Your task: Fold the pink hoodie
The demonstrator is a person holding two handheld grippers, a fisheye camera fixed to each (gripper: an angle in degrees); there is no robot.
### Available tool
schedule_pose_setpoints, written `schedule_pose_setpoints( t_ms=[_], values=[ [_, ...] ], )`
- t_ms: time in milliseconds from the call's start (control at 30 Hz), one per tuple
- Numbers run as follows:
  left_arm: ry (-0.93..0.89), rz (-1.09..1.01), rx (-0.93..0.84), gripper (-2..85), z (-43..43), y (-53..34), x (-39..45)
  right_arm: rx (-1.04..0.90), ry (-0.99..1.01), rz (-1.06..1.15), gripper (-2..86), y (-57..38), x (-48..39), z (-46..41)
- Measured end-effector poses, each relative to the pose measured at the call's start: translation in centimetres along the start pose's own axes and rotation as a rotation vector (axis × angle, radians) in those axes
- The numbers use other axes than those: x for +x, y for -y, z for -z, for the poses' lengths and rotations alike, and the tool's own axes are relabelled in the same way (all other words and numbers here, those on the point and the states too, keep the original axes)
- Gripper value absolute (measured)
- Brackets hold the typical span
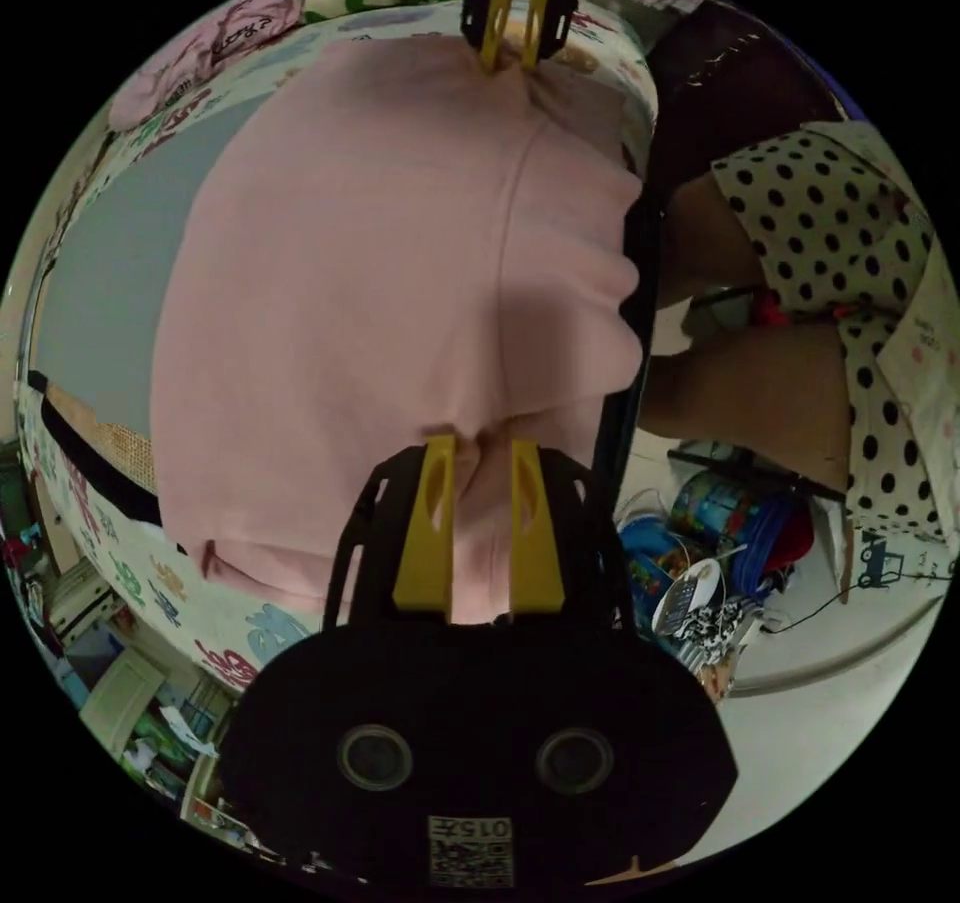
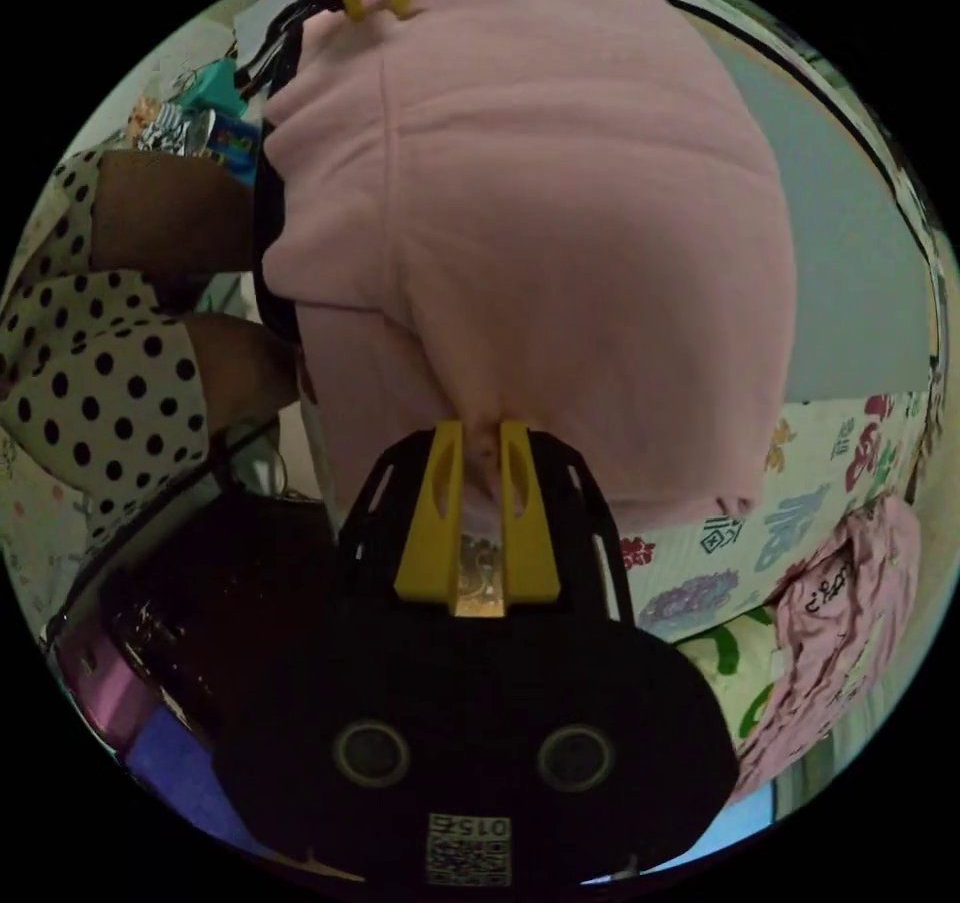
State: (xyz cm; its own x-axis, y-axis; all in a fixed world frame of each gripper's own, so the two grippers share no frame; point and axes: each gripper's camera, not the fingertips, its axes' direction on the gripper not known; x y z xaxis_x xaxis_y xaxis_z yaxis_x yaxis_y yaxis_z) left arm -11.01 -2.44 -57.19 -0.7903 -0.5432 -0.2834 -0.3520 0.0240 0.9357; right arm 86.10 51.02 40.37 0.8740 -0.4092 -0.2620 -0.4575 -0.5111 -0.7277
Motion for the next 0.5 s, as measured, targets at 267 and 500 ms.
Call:
schedule_pose_setpoints(
  t_ms=[267, 500],
  values=[
    [-0.281, 0.355, 0.247, 0.9, 8.8, -6.0, -13.4, 0.304, 0.289, -0.315, 4.3, -3.8, 9.8, 8.8],
    [0.069, 0.951, 0.705, 1.7, 17.5, -15.0, -32.6, 0.840, 0.161, -1.004, 5.8, -8.7, 23.9, 16.5]
  ],
)
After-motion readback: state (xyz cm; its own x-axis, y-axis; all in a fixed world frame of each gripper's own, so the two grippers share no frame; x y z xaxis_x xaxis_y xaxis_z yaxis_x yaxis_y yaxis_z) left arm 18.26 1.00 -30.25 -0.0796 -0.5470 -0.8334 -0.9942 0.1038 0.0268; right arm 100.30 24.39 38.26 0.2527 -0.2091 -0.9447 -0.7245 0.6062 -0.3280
